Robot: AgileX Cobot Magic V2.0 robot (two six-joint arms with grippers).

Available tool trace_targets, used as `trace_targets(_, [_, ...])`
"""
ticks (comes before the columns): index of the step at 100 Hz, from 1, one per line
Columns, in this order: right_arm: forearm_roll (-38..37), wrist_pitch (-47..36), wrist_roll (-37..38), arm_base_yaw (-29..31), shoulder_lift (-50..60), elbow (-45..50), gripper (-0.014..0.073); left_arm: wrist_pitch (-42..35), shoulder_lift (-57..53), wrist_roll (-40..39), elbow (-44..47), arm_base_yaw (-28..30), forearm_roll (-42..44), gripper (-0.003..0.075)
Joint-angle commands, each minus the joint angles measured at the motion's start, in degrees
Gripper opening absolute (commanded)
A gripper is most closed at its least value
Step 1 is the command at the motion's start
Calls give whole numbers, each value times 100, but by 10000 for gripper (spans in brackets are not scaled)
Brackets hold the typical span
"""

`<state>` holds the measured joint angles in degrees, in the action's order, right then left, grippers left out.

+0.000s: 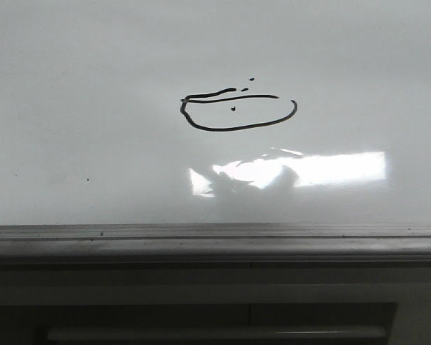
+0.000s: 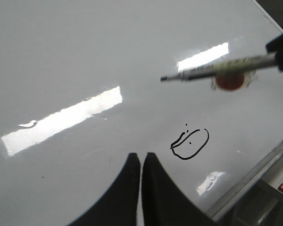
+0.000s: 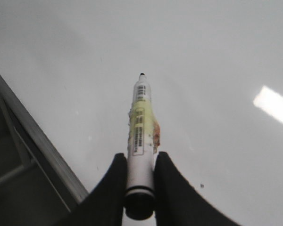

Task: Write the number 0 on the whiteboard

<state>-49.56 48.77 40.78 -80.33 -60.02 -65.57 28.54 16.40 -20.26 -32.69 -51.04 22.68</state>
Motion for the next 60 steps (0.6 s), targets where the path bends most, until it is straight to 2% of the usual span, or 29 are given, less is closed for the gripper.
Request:
trace_targets(1, [-417,-196,-143,-50,286,-311,-69,-418,67,-57,-140,6,-2,-18])
trace_targets(6, [-418,-169,-147,-50,370,-311,-69,-418,109,-32,-140,6,-2,-3])
trace_targets(13, [-392,-27,-190,-50,391,-311,-69,-407,222,94,-168,-31,-117,91])
trace_targets(25, [-17,-70,-540,-50,349,-300,-70,-396,616,682,-369,-197,-541,415])
trace_targets(32, [412,-96,-922,-50,253,-300,-70,-245,917,1079,-582,-336,-766,512])
trace_targets(41, [1247,-58,-1702,-50,111,-300,-70,159,1338,1637,-918,-531,-869,495])
trace_targets(51, [2079,-25,-2532,-50,0,-300,-70,699,1763,2306,-1271,-818,-1003,421])
trace_targets(60, [2505,-46,-2917,-50,-38,-300,-70,1158,2099,2922,-1528,-1111,-1197,363])
